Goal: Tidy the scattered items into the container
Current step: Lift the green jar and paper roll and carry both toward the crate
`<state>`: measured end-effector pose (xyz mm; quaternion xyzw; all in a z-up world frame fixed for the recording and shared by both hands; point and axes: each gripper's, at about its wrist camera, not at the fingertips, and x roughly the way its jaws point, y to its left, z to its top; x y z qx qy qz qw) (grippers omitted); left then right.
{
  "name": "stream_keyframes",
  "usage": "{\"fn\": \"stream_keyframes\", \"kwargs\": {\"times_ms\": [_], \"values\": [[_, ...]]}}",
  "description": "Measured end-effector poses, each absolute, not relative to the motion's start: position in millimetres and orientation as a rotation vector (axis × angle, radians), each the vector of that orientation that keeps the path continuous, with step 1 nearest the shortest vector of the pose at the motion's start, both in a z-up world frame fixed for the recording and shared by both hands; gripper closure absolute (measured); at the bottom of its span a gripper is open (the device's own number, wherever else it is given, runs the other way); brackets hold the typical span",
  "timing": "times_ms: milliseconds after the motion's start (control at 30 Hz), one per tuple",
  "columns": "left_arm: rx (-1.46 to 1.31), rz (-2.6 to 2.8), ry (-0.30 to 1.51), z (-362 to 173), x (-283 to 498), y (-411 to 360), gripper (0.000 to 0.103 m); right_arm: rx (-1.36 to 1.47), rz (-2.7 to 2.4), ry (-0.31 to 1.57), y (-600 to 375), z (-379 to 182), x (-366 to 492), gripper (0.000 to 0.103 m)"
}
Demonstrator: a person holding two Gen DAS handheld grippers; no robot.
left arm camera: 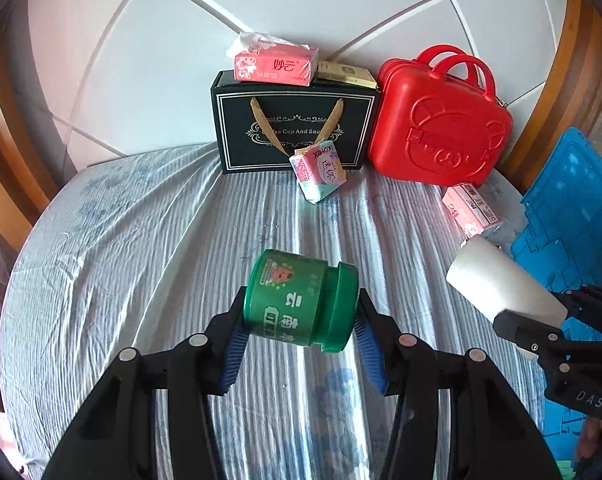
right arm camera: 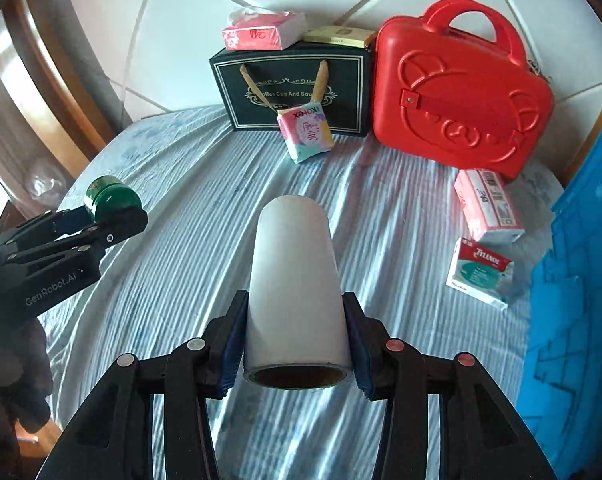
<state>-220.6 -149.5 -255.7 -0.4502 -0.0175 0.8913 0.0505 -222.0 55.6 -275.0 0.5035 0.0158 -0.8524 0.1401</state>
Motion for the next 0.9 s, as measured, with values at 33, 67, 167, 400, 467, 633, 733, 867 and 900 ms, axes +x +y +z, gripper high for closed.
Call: {"fn": "stream_keyframes", "kwargs": {"times_ms": [33, 67, 167, 400, 467, 633, 733, 867, 900], "values": [[-1.370, 2.718, -0.050, -249, -215, -150, 0.054, 1.443, -2.468, 0.046, 55, -267, -216, 0.059], [-1.367, 2.725, -0.044, -243, -209, -151, 0.054, 1.435, -2.474, 0.047, 55, -258, -210, 0.059], [-1.361, 2.740, -0.040, -222, -190, -153, 0.054, 1.415, -2.481, 0.045, 55, -233, -189, 0.059], [-1.309, 2.785, -0.005, -178, -146, -147, 0.054, 1.365, -2.481, 0.035, 60, -193, -147, 0.059], [-1.300, 2.796, -0.001, -167, -136, -144, 0.054, 1.351, -2.483, 0.029, 65, -183, -135, 0.059], [-1.265, 2.811, 0.017, -141, -106, -137, 0.054, 1.294, -2.486, -0.002, 79, -162, -105, 0.059], [-1.245, 2.818, 0.026, -129, -88, -134, 0.054, 1.268, -2.489, -0.013, 89, -153, -88, 0.059], [-1.233, 2.837, 0.038, -117, -67, -127, 0.054, 1.245, -2.505, -0.033, 104, -144, -68, 0.059], [-1.230, 2.846, 0.048, -115, -62, -124, 0.054, 1.240, -2.509, -0.038, 106, -142, -63, 0.059]]}}
